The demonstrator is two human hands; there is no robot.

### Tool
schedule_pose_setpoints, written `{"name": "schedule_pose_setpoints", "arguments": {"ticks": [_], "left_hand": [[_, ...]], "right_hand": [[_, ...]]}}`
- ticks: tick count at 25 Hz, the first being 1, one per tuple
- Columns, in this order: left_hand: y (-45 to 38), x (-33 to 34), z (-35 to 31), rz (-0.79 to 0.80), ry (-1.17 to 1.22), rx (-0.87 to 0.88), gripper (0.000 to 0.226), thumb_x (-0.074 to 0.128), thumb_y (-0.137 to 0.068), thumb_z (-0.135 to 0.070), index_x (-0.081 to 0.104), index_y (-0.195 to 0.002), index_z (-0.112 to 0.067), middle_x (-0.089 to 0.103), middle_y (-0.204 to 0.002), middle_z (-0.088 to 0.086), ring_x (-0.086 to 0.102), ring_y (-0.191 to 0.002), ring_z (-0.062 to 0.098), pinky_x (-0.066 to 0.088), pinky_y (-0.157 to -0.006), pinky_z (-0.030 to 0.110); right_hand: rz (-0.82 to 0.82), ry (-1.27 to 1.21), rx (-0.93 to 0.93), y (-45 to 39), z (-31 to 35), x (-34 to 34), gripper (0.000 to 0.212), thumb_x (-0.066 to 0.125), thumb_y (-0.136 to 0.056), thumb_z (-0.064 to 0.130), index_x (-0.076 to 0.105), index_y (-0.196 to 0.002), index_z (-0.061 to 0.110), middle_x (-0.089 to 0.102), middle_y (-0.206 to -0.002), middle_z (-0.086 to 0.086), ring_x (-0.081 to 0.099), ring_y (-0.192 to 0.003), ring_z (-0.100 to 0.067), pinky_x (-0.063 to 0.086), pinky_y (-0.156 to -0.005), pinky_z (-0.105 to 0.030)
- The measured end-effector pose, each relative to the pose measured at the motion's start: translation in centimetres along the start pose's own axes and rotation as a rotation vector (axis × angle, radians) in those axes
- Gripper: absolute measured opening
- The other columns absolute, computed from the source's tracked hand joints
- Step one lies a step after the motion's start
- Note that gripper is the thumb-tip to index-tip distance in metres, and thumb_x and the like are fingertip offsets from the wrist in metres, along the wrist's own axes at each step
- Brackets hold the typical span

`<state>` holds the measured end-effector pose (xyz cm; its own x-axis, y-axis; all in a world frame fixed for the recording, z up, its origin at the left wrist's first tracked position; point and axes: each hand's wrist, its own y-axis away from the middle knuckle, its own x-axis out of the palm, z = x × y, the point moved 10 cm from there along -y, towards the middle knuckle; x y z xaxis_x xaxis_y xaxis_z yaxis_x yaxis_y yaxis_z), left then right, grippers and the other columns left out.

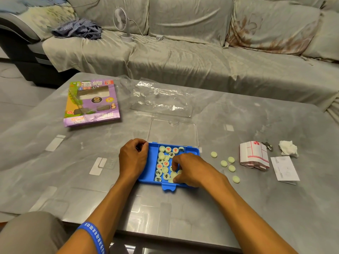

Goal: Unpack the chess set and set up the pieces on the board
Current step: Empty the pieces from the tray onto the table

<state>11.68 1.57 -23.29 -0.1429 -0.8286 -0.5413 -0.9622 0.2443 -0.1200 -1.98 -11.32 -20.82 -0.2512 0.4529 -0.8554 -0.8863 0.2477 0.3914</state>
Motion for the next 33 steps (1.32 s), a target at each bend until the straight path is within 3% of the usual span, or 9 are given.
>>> {"name": "schedule_pose_setpoints", "arguments": {"ticks": [8,12,15,18,22,25,28,30,33], "left_hand": [[0.0,0.0,0.2,-0.002,0.018,-0.002,0.017,0.057,-0.093,-0.03,0.068,-0.094,-0.018,0.066,-0.088,-0.004,0.059,-0.078,0.008,0.044,-0.061,0.016],[-0.1,-0.1,0.2,-0.005,0.02,0.008,0.016,0.057,-0.093,-0.03,0.068,-0.093,-0.018,0.066,-0.087,-0.004,0.06,-0.078,0.007,0.043,-0.061,0.016],[-0.1,-0.1,0.1,-0.006,0.019,0.017,0.017,0.057,-0.093,-0.03,0.068,-0.094,-0.017,0.066,-0.088,-0.003,0.06,-0.078,0.008,0.043,-0.061,0.016],[-0.1,-0.1,0.1,-0.006,0.014,0.017,0.017,0.057,-0.093,-0.03,0.067,-0.095,-0.017,0.066,-0.089,-0.003,0.059,-0.078,0.008,0.042,-0.061,0.015],[0.0,0.1,0.0,-0.003,0.01,0.01,0.018,0.057,-0.093,-0.03,0.068,-0.096,-0.016,0.066,-0.089,-0.003,0.059,-0.079,0.008,0.041,-0.061,0.014],[0.1,0.0,-0.1,-0.006,0.012,0.008,0.017,0.057,-0.093,-0.029,0.068,-0.095,-0.017,0.066,-0.089,-0.003,0.058,-0.078,0.007,0.042,-0.061,0.015],[0.1,-0.1,0.1,-0.006,0.011,0.007,0.016,0.057,-0.093,-0.029,0.068,-0.095,-0.018,0.066,-0.089,-0.003,0.059,-0.078,0.007,0.042,-0.061,0.015],[0.1,0.1,0.0,0.001,0.012,0.007,0.016,0.057,-0.093,-0.03,0.068,-0.096,-0.018,0.066,-0.089,-0.003,0.059,-0.078,0.007,0.042,-0.061,0.015],[0.0,0.0,-0.2,-0.005,0.013,0.015,0.016,0.057,-0.093,-0.03,0.068,-0.095,-0.018,0.066,-0.088,-0.004,0.059,-0.078,0.007,0.042,-0.06,0.015]], "right_hand": [[-0.061,-0.049,-0.123,0.2,-0.2,0.2,0.02,0.069,-0.085,0.024,0.054,-0.073,0.024,0.057,-0.079,0.006,0.051,-0.068,-0.008,0.039,-0.057,-0.021],[-0.26,-0.403,-0.075,0.8,-2.1,-0.6,0.009,0.074,-0.082,0.028,0.068,-0.083,0.021,0.064,-0.078,0.008,0.057,-0.068,-0.005,0.046,-0.059,-0.018],[-0.544,-0.73,0.033,2.6,-7.3,-3.7,0.009,0.078,-0.077,0.022,0.07,-0.077,0.02,0.065,-0.069,0.005,0.055,-0.06,-0.004,0.051,-0.06,-0.029],[-0.741,-0.557,0.24,5.7,-14.1,-6.1,0.011,0.077,-0.079,0.026,0.066,-0.078,0.022,0.064,-0.072,0.007,0.06,-0.065,-0.009,0.054,-0.061,-0.032],[-0.539,-0.231,0.384,6.1,-16.9,-5.0,0.012,0.071,-0.084,0.034,0.067,-0.085,0.023,0.068,-0.087,0.002,0.061,-0.074,-0.015,0.047,-0.063,-0.027],[-0.621,-0.077,0.156,5.0,-11.4,-6.2,0.015,0.064,-0.088,0.031,0.066,-0.101,0.025,0.064,-0.107,0.004,0.055,-0.096,-0.018,0.046,-0.076,-0.031],[-0.408,-0.007,-0.169,2.1,-2.4,-3.5,0.033,0.058,-0.088,0.025,0.058,-0.121,0.027,0.059,-0.122,0.008,0.049,-0.11,-0.018,0.045,-0.086,-0.032],[-0.268,0.191,-0.18,0.2,0.6,-1.2,0.041,0.056,-0.086,0.029,0.053,-0.127,0.026,0.057,-0.124,0.003,0.044,-0.111,-0.021,0.042,-0.087,-0.033],[-0.301,0.414,-0.129,-0.8,1.8,-1.1,0.044,0.05,-0.089,0.04,0.049,-0.128,0.02,0.055,-0.124,-0.005,0.04,-0.114,-0.026,0.033,-0.094,-0.039]]}}
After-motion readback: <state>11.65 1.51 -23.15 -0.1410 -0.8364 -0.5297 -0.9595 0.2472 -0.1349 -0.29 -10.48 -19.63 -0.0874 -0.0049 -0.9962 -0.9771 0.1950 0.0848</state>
